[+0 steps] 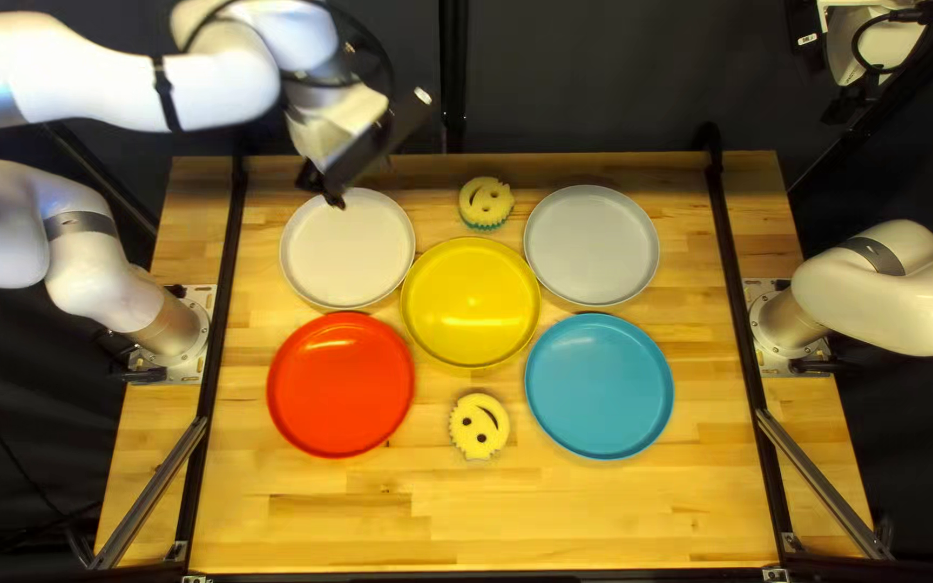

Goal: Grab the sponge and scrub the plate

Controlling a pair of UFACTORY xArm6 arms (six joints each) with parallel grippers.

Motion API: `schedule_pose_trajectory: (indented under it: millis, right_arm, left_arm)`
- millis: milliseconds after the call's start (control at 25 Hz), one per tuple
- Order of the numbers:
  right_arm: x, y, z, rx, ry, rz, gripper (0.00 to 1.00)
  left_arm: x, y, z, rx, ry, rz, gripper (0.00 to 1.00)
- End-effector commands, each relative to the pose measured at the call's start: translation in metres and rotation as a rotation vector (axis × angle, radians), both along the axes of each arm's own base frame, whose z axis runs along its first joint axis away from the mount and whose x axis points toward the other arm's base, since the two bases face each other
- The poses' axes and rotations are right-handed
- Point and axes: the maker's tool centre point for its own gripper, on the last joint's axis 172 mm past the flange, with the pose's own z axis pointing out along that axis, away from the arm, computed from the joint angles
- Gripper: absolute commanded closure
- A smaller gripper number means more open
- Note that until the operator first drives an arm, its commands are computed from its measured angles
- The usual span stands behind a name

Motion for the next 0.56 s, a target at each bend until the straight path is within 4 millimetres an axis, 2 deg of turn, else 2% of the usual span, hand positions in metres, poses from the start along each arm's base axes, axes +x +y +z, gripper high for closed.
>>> schedule_pose_trajectory:
  millis: [40, 160, 280, 360, 560]
  right_arm:
    - [0.000, 0.000, 0.000, 0.000, 0.000, 0.000, 0.00]
    - [0.000, 0.000, 0.000, 0.000, 0.000, 0.000, 0.00]
    - [0.000, 0.000, 0.000, 0.000, 0.000, 0.000, 0.00]
    - [0.000, 0.000, 0.000, 0.000, 0.000, 0.000, 0.00]
    - [0.000, 0.000, 0.000, 0.000, 0.000, 0.000, 0.00]
  left_arm:
    - [-0.033, 0.022, 0.032, 0.040, 0.013, 0.091, 0.00]
    - [-0.052, 0.031, 0.037, 0.067, 0.030, 0.143, 0.00]
    - [-0.077, 0.032, 0.023, 0.079, 0.031, 0.185, 0.00]
    - [-0.082, 0.028, 0.017, 0.079, 0.027, 0.191, 0.00]
    - [-0.082, 0.028, 0.017, 0.079, 0.027, 0.191, 0.00]
